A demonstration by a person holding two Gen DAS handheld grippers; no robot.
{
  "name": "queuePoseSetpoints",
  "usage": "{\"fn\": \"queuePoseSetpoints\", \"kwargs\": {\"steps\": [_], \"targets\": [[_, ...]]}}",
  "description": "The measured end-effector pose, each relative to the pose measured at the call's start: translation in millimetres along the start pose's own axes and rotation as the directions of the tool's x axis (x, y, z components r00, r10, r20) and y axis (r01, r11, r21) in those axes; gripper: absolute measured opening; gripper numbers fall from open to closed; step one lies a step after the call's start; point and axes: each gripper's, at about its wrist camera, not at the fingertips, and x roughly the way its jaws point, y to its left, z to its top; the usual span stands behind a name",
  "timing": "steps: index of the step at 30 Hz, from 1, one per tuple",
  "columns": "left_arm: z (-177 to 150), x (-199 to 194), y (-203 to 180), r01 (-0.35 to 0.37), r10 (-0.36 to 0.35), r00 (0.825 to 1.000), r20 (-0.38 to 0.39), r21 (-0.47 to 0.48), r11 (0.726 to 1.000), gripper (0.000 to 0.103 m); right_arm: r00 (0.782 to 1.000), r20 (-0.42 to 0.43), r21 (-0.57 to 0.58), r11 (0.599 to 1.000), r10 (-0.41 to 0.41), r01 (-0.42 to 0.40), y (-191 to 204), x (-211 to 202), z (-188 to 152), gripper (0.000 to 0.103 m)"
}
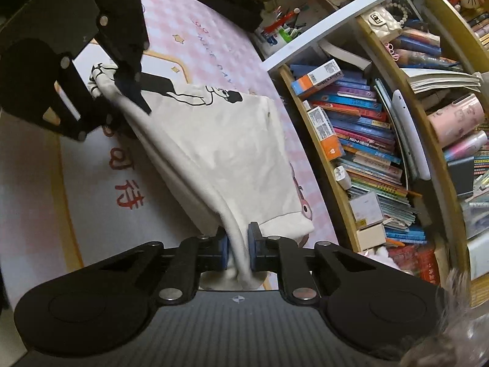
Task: Fold clothes
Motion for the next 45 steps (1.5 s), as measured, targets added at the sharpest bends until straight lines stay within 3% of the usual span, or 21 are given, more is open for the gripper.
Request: {"fn": "queuePoseSetpoints", "kwargs": {"steps": [10,15,26,36,41,45], "targets": [[-9,3,-5,-0.051,0.054,0.998,-0.013,0.148,0.988,0.023,0.998,-0.047,-0.014,0.999,0.036,-0.037,16,4,-10,0.013],[-12,-3,-9,-0.044,0.045,0.999,0.003,0.217,0.975,0.010,0.994,-0.076,-0.022,0.997,0.079,-0.081,28,6,-17,0.011],[-18,-40,-21,-0.035,0.027,0.999,0.031,0.306,0.952,0.006,0.990,-0.048,-0.004,0.992,0.129,-0.129,27,-26,-24,0.007],[-46,-89,-54,0.090,-0.087,0.996,-0.025,0.286,0.954,0.006,0.965,-0.050,0.050,0.965,0.259,-0.257,52,-75,-40,0.007],[-41,-99,-52,0.073,-0.073,0.997,-0.011,0.264,0.962,0.006,0.957,-0.040,0.136,0.950,0.288,-0.280,57,-88,-45,0.007],[-20,-106,-30,0.011,-0.026,0.998,0.058,0.250,0.968,0.006,0.962,-0.016,0.129,0.955,0.271,-0.267,43,-95,-40,0.007]]}}
